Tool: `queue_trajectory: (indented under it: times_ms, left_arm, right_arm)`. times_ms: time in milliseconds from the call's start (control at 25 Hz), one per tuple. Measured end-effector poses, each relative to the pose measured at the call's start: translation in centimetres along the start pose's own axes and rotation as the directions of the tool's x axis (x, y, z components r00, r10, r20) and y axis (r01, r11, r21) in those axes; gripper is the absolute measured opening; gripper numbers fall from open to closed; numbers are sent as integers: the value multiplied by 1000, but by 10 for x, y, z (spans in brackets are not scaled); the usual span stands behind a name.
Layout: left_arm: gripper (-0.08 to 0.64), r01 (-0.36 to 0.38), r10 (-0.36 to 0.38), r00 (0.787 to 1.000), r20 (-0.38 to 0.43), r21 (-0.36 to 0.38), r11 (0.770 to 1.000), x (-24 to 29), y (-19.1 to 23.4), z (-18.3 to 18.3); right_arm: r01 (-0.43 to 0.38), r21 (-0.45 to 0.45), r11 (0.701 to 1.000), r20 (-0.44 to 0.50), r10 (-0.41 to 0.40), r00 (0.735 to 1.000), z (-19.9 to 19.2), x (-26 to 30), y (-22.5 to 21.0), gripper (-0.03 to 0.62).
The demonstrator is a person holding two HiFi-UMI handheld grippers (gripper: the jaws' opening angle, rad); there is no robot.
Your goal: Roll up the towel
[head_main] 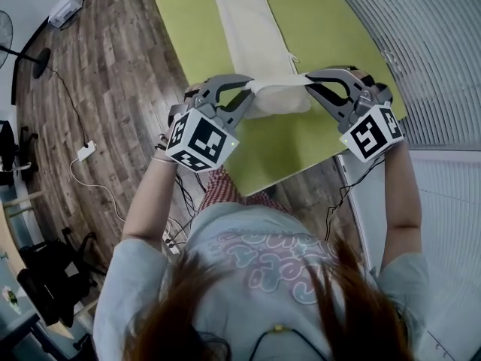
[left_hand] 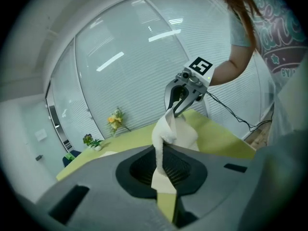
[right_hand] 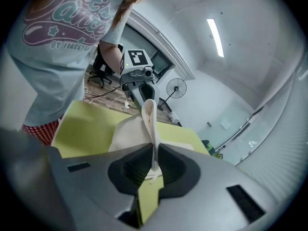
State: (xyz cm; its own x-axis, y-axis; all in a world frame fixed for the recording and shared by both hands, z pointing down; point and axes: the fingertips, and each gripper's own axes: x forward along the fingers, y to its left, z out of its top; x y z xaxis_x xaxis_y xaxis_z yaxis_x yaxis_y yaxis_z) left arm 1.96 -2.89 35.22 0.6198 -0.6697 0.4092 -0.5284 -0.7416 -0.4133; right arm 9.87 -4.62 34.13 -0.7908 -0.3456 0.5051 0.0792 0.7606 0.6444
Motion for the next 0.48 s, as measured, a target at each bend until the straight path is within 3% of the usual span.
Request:
queue_trajectory:
  times_ms: [200,480]
  left_arm:
    - [29,-10,11,1000,15,-28,1000,27,94,-16]
    - [29,-24,24,1000,-4,-84,996,77,202,-63]
  right_arm:
    - [65,-31,997,-58,-67,996,-13,60,-80,35]
    - [67,-64,996,-157,-76,985,-54,151,-163,35]
